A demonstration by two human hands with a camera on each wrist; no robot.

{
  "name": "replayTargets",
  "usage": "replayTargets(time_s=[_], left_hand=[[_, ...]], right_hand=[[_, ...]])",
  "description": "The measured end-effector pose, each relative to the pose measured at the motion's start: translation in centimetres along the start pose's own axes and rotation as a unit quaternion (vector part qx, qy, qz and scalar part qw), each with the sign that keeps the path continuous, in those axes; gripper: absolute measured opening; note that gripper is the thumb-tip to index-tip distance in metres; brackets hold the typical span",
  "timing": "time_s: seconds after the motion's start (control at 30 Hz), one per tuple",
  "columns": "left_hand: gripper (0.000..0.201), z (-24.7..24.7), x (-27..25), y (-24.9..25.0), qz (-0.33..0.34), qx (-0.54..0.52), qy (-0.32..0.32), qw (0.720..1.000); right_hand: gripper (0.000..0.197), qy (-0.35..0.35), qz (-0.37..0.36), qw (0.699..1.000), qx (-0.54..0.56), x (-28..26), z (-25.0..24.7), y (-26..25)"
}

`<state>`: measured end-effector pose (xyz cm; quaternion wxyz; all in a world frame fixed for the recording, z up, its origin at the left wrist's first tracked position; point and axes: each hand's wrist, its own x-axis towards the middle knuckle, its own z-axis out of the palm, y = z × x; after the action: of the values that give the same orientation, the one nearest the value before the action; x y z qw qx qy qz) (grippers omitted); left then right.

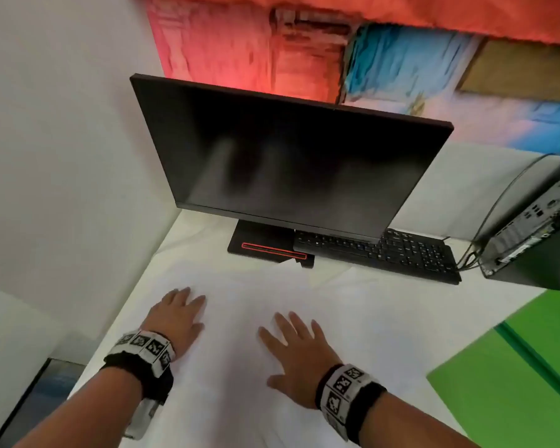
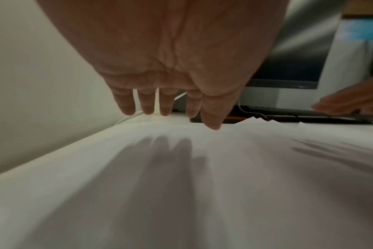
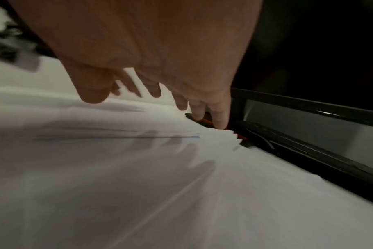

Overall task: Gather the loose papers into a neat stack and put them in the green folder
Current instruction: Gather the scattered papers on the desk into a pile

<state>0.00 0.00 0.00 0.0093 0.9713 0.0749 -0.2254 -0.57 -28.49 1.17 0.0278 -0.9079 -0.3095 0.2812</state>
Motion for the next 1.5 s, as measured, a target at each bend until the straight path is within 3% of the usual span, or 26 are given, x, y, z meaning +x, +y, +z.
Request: replayTargets(time_s=[0.1,0.2,0.3,0.43,0.57,0.63,0.7,0.8,0.97,1.1,1.2,1.3,1.4,1.5], left_hand=[[0.069,-1.5,3.4,0.5,0.042,0.019,-0.008,0.999],[0.071,-2.1,6.1,0.9,0.061,0.028,-0.027,0.997],[0.072,-1.3,7.7,0.9,0.072,0.063,-0.052,0.994],[0.071,-1.0,8.8,0.6,0.106,0.09,-0.018,0.99],[0.085,-1.1,9.5,0.2,0.13,0.086,-0.028,0.987],[0.089,-1.3,9.8,0.2,0.128,0.085,-0.027,0.988],[0.088,-1.6,9.9,0.2,0.117,0.085,-0.022,0.989],[0.086,-1.8,9.8,0.0,0.097,0.088,-0.025,0.991],[0.085,-1.3,8.8,-0.8,0.082,0.049,-0.057,0.994],[0.074,-1.0,7.8,-1.8,0.045,0.045,-0.077,0.995],[0.063,-0.9,7.1,-2.4,0.021,0.011,-0.097,0.995],[0.055,-0.7,6.3,-3.0,0.018,-0.025,-0.121,0.992],[0.049,-0.3,5.5,-3.6,0.019,-0.047,-0.13,0.99],[0.044,-0.1,4.1,-4.7,0.016,-0.119,-0.118,0.986]], right_hand=[[0.082,-0.013,-0.037,0.997,-0.064,1.5,1.1,-1.2],[0.085,-0.057,-0.019,0.997,-0.051,2.3,3.2,-1.4],[0.085,-0.053,-0.008,0.998,-0.032,2.5,4.6,-1.1],[0.084,-0.042,-0.003,0.999,-0.022,2.7,4.7,-0.9],[0.092,-0.058,0.007,0.998,-0.029,3.2,5.6,-0.2],[0.089,-0.058,-0.007,0.997,-0.039,3.2,5.8,0.0],[0.088,-0.003,-0.007,0.999,-0.05,2.7,5.8,0.3],[0.094,-0.056,0.045,0.997,-0.015,2.4,5.9,0.3],[0.089,-0.007,0.053,0.998,-0.012,2.6,6.4,0.7],[0.092,-0.039,0.065,0.997,-0.015,2.3,6.0,0.7],[0.093,0.004,0.021,0.999,-0.048,2.0,5.2,0.5],[0.082,-0.022,0.016,0.999,-0.024,1.7,4.4,0.6],[0.072,0.007,0.024,0.999,0.037,1.3,3.6,1.0],[0.064,0.066,0.072,0.98,0.176,1.0,2.5,2.2]])
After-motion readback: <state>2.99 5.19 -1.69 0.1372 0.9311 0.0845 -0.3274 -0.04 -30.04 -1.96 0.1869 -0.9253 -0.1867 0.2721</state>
